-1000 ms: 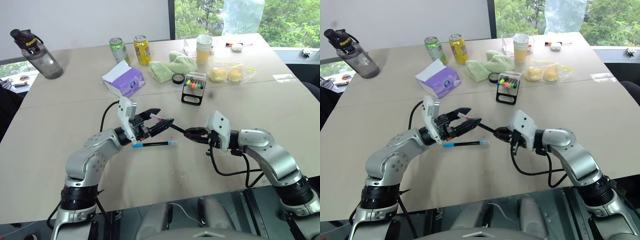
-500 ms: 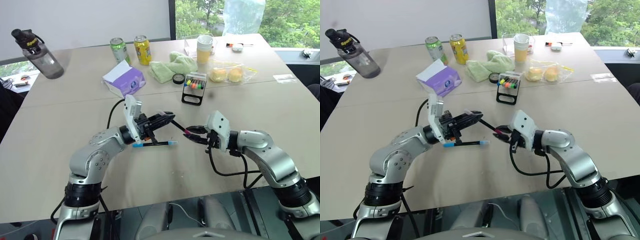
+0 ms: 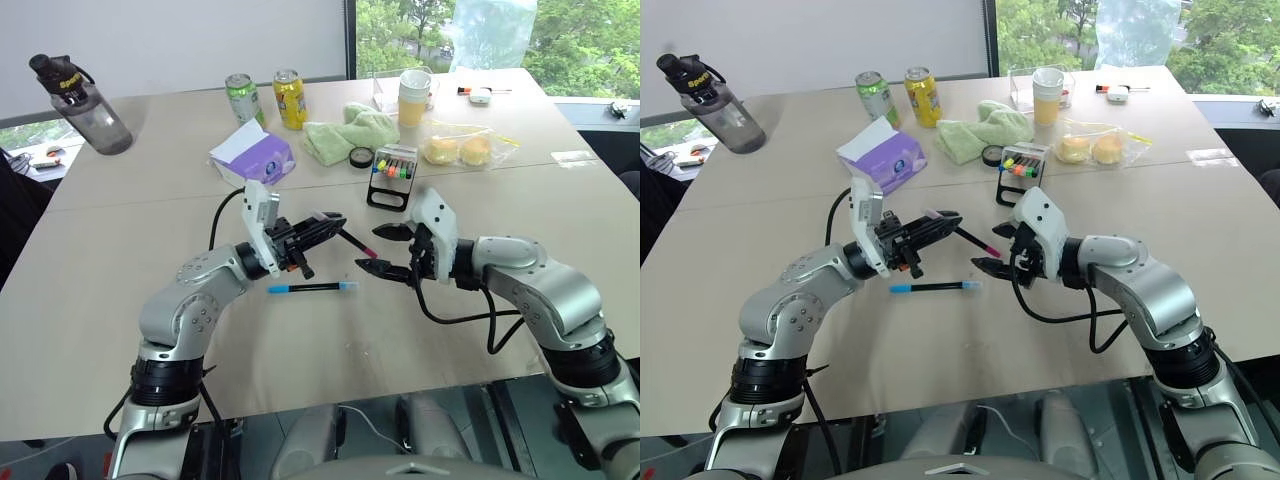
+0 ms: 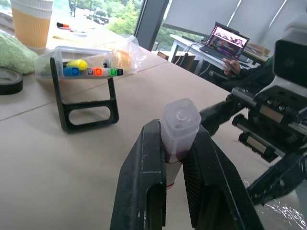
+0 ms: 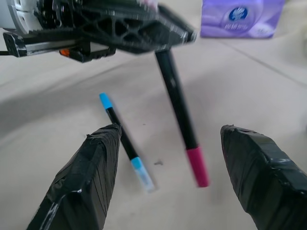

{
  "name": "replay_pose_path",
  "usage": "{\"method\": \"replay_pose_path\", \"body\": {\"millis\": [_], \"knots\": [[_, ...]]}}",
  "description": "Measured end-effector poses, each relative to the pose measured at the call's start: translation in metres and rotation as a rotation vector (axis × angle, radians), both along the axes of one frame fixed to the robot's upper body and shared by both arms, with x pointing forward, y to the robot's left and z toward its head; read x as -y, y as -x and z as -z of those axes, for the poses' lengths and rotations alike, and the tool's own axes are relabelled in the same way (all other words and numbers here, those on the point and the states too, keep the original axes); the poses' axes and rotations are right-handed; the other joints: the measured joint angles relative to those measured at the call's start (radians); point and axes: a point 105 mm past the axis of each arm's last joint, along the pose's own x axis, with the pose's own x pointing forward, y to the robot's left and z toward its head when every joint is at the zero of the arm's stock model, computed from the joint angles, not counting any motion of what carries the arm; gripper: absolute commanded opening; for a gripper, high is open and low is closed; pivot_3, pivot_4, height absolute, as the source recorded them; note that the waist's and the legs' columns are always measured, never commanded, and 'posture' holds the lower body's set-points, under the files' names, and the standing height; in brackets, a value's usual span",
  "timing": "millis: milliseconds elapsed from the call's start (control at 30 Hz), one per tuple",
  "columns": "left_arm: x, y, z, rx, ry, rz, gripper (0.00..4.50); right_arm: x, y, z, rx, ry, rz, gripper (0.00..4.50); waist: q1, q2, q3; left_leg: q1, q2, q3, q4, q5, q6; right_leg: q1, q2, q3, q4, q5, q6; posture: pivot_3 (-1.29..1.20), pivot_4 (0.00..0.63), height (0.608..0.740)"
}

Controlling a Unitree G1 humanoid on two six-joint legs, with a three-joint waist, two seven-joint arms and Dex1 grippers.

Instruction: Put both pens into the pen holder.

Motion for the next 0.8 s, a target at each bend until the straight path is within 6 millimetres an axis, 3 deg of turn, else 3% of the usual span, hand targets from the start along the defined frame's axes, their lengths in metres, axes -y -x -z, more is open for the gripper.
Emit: {"method": "replay_pose_path", "body": {"millis": [267, 300, 367, 500, 533, 600, 633, 700, 800], "knots": [[0.006, 0.005, -0.004, 0.042, 0.002, 0.046, 0.00, -0.010, -0.012, -0.005, -0.061, 0.042, 0.023, 3.53, 0.000, 0.000, 0.000, 0.000, 0.000, 0.000, 0.000, 0.000, 0.000, 0.000, 0.000, 0.000, 0.000, 0.000, 0.000, 0.00, 0.150, 0.740], [0.006, 0.005, -0.004, 0.050, -0.002, 0.053, 0.00, -0.011, -0.013, -0.005, -0.071, 0.053, 0.021, 2.98, 0.000, 0.000, 0.000, 0.000, 0.000, 0.000, 0.000, 0.000, 0.000, 0.000, 0.000, 0.000, 0.000, 0.000, 0.000, 0.00, 0.150, 0.740], [0.007, 0.006, -0.005, 0.061, -0.010, 0.060, 0.00, -0.014, -0.013, -0.008, -0.066, 0.063, 0.008, 2.32, -0.001, 0.000, 0.000, 0.000, 0.000, 0.000, 0.000, 0.000, 0.000, 0.000, 0.000, 0.000, 0.000, 0.000, 0.000, 0.00, 0.150, 0.740], [0.010, 0.005, -0.007, 0.071, -0.019, 0.067, 0.00, -0.023, -0.014, -0.015, -0.039, 0.075, -0.024, 0.37, -0.002, 0.000, 0.000, 0.000, 0.000, 0.000, 0.000, 0.000, 0.000, 0.000, 0.000, -0.001, 0.000, 0.000, 0.000, 0.00, 0.150, 0.740], [0.010, 0.005, -0.007, 0.064, -0.020, 0.067, 0.00, -0.025, -0.013, -0.013, -0.035, 0.083, -0.034, 0.15, -0.002, 0.000, 0.000, 0.000, 0.000, -0.001, 0.000, 0.000, 0.000, 0.000, 0.000, -0.001, 0.000, 0.000, 0.000, 0.00, 0.150, 0.740], [0.009, 0.005, -0.006, 0.045, -0.023, 0.069, 0.00, -0.025, -0.012, -0.011, -0.025, 0.096, -0.038, 0.12, -0.002, 0.000, 0.000, -0.001, 0.000, -0.001, 0.000, 0.000, 0.000, 0.000, 0.000, -0.001, 0.000, 0.000, 0.000, 0.00, 0.150, 0.740], [0.008, 0.006, -0.005, 0.035, -0.028, 0.075, 1.04, -0.026, -0.012, -0.011, -0.025, 0.101, -0.046, 0.11, -0.002, 0.000, 0.000, -0.001, 0.000, -0.001, 0.000, 0.000, 0.000, 0.000, 0.000, -0.001, 0.000, 0.000, 0.000, 0.00, 0.150, 0.740], [0.008, 0.007, -0.004, 0.032, -0.043, 0.088, 1.91, -0.025, -0.012, -0.010, -0.022, 0.102, -0.043, 0.06, -0.003, 0.000, 0.000, -0.001, 0.000, 0.000, 0.000, 0.000, 0.000, -0.001, 0.000, -0.001, 0.000, 0.000, 0.000, 0.00, 0.150, 0.740], [0.009, 0.006, -0.006, 0.047, -0.035, 0.077, 2.82, -0.021, -0.019, -0.011, 0.011, 0.110, -0.002, 0.06, -0.002, 0.000, 0.000, -0.001, 0.000, -0.001, 0.000, 0.000, 0.000, -0.001, 0.000, -0.001, 0.000, 0.000, 0.000, 0.00, 0.150, 0.740]]}}
